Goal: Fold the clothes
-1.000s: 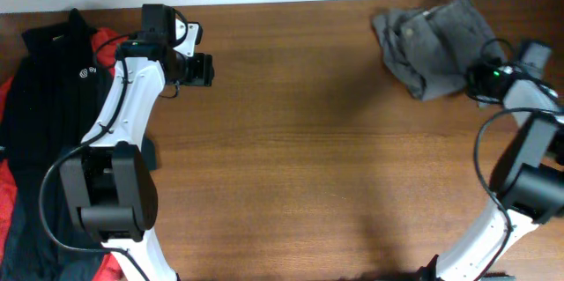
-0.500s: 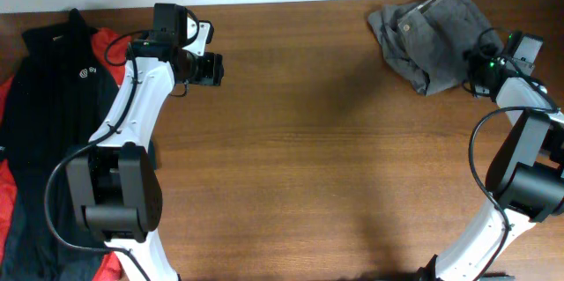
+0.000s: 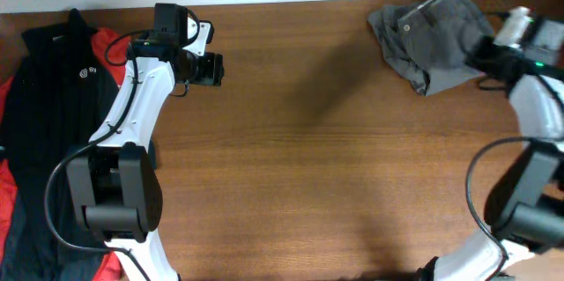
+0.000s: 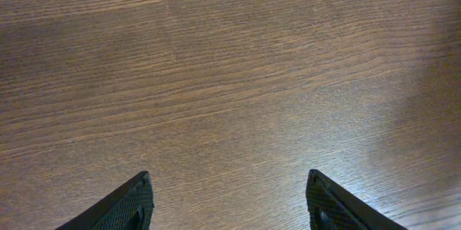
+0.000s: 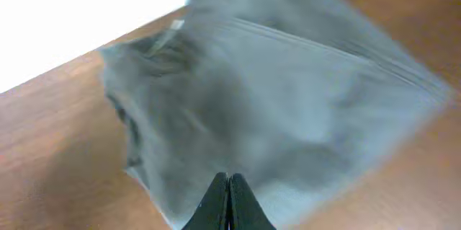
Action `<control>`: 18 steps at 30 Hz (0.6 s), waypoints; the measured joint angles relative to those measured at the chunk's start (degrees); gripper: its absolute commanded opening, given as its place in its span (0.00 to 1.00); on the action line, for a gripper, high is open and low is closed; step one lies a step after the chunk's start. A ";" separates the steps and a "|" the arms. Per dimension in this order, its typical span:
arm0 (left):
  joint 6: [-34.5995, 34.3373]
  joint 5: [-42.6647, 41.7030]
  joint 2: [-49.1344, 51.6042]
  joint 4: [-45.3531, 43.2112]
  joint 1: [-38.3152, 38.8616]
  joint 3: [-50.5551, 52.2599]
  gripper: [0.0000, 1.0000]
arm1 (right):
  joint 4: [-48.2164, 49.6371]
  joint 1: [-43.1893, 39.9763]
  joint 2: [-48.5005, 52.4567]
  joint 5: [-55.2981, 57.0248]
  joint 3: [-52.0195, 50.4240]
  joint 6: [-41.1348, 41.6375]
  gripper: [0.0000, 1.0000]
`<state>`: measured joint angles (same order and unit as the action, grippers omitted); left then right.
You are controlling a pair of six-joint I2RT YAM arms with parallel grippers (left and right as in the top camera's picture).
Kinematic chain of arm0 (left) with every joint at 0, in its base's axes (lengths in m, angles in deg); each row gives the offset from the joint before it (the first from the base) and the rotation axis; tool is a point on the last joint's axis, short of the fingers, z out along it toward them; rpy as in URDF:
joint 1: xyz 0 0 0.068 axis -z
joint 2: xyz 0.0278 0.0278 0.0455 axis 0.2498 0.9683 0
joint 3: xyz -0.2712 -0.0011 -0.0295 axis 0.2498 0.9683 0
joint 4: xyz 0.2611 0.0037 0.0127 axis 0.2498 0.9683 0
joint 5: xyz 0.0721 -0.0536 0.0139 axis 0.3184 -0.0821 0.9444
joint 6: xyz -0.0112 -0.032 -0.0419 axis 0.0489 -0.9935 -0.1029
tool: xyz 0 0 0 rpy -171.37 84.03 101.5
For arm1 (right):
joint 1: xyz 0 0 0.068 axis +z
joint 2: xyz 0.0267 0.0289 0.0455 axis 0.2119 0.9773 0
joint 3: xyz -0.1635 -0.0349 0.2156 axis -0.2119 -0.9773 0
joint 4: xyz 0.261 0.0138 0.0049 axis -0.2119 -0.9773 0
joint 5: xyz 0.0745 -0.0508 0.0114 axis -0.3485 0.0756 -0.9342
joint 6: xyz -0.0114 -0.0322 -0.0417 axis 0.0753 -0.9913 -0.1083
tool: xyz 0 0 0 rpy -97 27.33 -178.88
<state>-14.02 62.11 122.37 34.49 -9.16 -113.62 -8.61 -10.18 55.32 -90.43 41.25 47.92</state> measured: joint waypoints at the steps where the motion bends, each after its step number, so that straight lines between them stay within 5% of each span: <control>1: 0.00 0.02 -0.02 0.00 0.00 0.00 0.68 | 1.44 1.11 0.98 0.22 0.02 -0.33 0.04; 9: 0.00 0.02 -0.02 -0.07 0.00 0.00 0.68 | 25.57 10.01 15.04 4.00 -0.11 -2.67 0.04; 18: 0.00 0.13 -0.02 0.00 0.00 0.00 0.68 | 31.47 13.09 23.19 7.43 0.02 -2.89 0.04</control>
<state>-14.02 62.25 122.34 34.49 -9.16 -113.62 22.87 2.91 78.51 -83.00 41.27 45.04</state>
